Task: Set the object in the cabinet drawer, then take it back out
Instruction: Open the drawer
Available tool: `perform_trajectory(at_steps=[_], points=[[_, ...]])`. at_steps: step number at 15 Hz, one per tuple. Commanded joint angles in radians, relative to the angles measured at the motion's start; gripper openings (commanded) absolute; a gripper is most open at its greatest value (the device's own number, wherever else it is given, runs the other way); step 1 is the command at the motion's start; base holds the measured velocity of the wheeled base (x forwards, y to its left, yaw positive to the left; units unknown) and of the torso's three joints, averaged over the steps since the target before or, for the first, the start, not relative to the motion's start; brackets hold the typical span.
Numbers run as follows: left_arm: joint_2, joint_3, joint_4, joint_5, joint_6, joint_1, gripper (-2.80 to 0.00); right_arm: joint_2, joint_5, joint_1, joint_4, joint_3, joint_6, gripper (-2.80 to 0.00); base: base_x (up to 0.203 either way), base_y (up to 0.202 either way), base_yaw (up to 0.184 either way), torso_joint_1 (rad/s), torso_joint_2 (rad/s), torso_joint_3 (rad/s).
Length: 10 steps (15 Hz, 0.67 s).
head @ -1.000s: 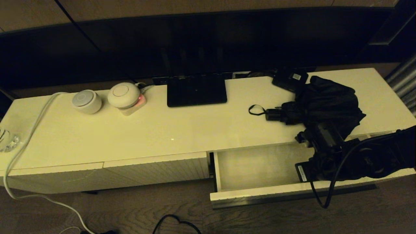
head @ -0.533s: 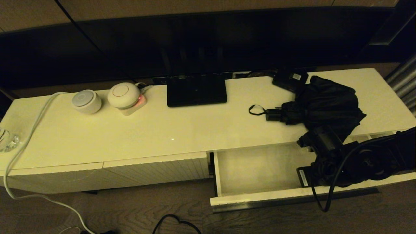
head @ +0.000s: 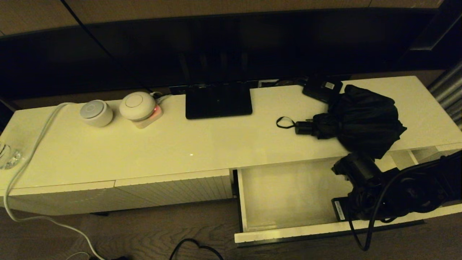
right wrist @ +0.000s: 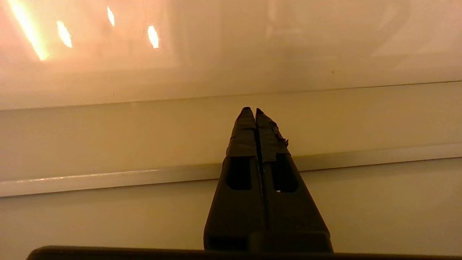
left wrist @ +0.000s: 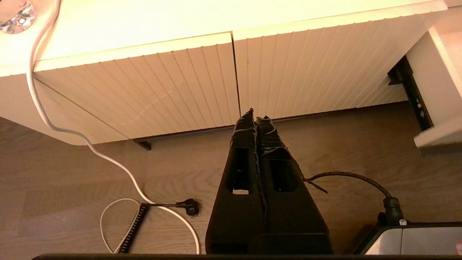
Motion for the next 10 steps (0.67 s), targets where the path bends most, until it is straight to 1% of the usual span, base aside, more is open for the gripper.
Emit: perform_trajectory(at_steps=[1, 5, 7, 10], points=[[0.0, 0.003, 0.0, 0.0, 0.001, 0.0, -2.8, -0.018, 0.0, 0.013, 0.004, 0.029, 0.006, -2.8, 0.0, 0.0, 0.0, 0.0, 0.0, 0.0], [0.0, 0.003, 0.0, 0.0, -0.001, 0.0, -2.8, -0.046, 0.047, 0.033, 0.003, 0.092, 0.035, -2.8, 0.0, 0.0, 0.0, 0.0, 0.0, 0.0], [0.0, 0.003, 0.0, 0.0, 0.001, 0.0, -2.8, -0.049, 0.051, 0.039, -0.004, 0.116, 0.039, -2.8, 0.0, 0.0, 0.0, 0.0, 0.0, 0.0], [0.0, 0.003, 0.0, 0.0, 0.001, 0.0, -2.8, -0.05, 0.038, 0.039, -0.047, 0.113, 0.037, -2.8, 0.0, 0.0, 0.0, 0.0, 0.0, 0.0]])
